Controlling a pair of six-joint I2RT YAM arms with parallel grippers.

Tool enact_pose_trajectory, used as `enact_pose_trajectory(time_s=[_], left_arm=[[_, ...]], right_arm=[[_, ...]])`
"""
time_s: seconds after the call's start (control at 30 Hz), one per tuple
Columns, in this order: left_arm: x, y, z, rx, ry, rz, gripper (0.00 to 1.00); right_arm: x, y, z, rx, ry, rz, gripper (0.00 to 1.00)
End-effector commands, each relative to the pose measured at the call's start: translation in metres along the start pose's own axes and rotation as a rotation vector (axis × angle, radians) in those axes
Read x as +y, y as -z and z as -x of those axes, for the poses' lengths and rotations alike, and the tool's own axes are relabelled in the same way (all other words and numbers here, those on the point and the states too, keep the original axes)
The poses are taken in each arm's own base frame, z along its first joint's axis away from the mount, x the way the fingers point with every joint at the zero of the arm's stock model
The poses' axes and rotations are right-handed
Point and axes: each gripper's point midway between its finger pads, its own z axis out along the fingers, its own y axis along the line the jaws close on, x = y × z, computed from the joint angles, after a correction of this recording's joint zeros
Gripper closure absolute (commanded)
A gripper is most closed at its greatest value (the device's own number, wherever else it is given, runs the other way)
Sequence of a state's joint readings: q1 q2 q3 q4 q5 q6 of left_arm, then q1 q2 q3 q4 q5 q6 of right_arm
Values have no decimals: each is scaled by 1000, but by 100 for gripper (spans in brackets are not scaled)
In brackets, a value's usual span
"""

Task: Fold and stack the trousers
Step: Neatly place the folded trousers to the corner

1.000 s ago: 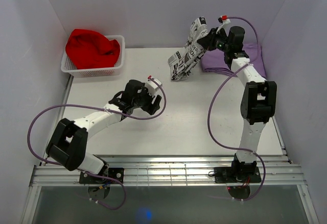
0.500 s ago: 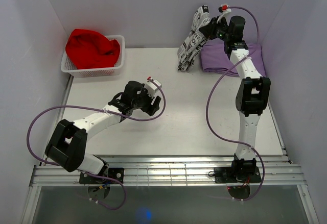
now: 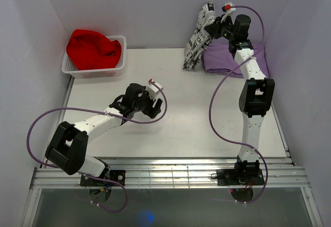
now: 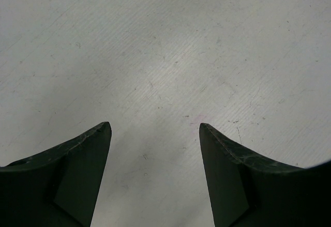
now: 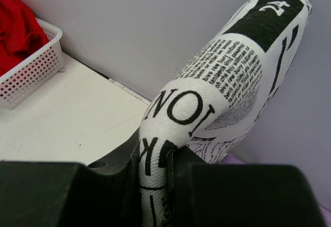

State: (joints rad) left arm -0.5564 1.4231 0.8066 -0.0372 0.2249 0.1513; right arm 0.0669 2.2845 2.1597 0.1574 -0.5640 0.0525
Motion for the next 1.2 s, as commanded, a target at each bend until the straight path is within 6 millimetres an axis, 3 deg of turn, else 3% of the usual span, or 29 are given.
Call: enact_pose_trajectory(time_s=[0.0,0.17,0.47,0.57,0.63,0.73,0.93,0.97,1.03,1.07,1.13,1.17], left_arm=[[0,10,17,-61,1,4,20],[-3,8,16,-59,11,-10,20],[-2,4,20,-53,14,-19,20],[-2,3,18,-47,14,-20,20],[-3,3,18,-46,19,-22,20],[-3,2,17,-45,19,-25,20],[-4,1,17,-43,15,-31,20],[-4,0,17,-41,14,-32,20],[-3,0,17,-38,12,-29,20],[-3,0,16,-32,9,-30,20],[-3,1,15,-29,5,-27,20],[-3,1,14,-26,3,-27,20]], right_arm=[[-3,21,106,-223,197,-13,92],[-2,28,122,-248,189,4,92],[4,35,127,-259,207,41,92],[-23,52,123,-243,198,-5,92],[-32,57,111,-220,187,-19,92],[-49,74,110,-216,197,-62,92],[-93,113,78,-169,151,-197,92],[-105,123,55,-136,127,-229,92],[-121,139,45,-125,130,-289,92],[-127,144,22,-92,105,-313,92],[-144,160,10,-70,142,-393,92],[-148,165,-10,-39,132,-416,92]])
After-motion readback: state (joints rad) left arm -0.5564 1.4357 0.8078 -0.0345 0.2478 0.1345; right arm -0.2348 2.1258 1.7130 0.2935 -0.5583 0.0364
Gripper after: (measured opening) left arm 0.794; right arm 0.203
